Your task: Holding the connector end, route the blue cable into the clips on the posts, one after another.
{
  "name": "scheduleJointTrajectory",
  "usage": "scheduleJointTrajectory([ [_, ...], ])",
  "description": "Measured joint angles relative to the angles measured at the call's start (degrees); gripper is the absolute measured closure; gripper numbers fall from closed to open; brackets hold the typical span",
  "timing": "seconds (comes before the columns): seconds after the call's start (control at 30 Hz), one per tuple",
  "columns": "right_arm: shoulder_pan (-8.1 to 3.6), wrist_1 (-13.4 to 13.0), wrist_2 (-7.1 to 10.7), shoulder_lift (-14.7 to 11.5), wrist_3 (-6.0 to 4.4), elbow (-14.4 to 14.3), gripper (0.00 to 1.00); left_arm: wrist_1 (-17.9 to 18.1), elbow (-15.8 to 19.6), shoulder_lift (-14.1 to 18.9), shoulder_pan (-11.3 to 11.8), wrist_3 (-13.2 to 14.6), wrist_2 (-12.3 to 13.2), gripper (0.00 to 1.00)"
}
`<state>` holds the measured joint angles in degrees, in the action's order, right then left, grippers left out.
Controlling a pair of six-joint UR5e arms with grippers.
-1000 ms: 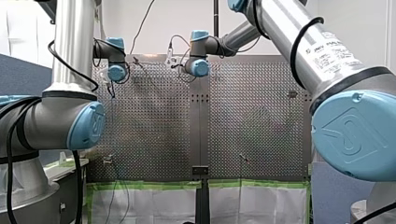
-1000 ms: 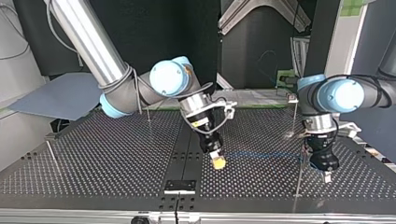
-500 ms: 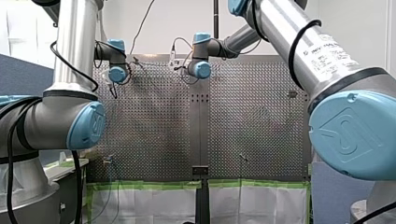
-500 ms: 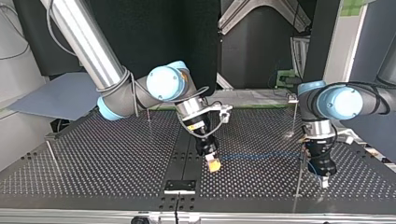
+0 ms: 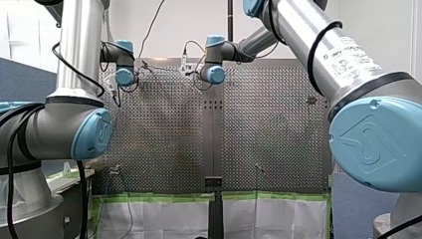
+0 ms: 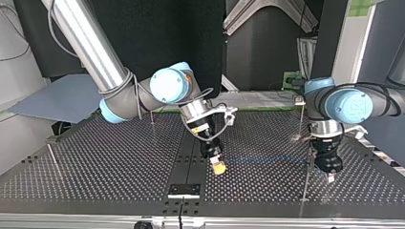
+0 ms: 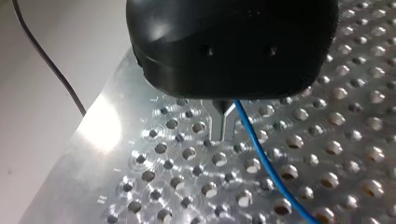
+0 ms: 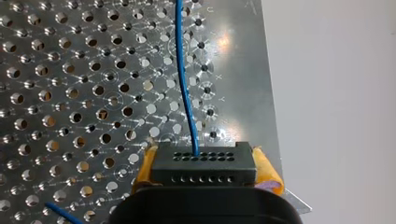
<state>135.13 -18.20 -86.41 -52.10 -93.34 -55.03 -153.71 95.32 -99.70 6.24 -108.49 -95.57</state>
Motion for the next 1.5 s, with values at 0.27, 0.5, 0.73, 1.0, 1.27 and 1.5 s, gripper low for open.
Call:
scheduleJointTrajectory([
  [0.27, -0.02, 0.69, 0.0, 0.0, -0.16, 0.02, 1.0, -2.87, -0.01, 1.13, -0.17, 0.6, -1.42, 1.0],
  [0.5, -0.02, 1.02, -0.01, -0.01, -0.27, -0.01, 1.0, -3.28, 0.01, 2.17, -0.04, -1.6, -0.01, 0.35],
  [0.73, -0.07, 1.21, 0.0, 0.0, -0.28, -0.03, 1.0, -6.55, 0.01, 2.44, 0.18, -1.41, -0.66, 0.05],
  [1.0, -0.09, 1.67, 0.0, 0.01, -0.67, -0.04, 1.0, -11.21, 0.01, 2.5, -0.28, 0.65, 1.65, 0.01],
  [1.27, -0.1, 1.91, -0.02, 0.01, -0.72, -0.04, 1.0, -16.58, 0.01, 3.91, -0.26, 1.21, -0.48, 0.01],
  [1.5, -0.17, 2.14, -0.09, 0.01, -0.72, -0.05, 1.0, -21.05, 0.09, 7.99, -0.06, -1.06, -1.76, 0.01],
])
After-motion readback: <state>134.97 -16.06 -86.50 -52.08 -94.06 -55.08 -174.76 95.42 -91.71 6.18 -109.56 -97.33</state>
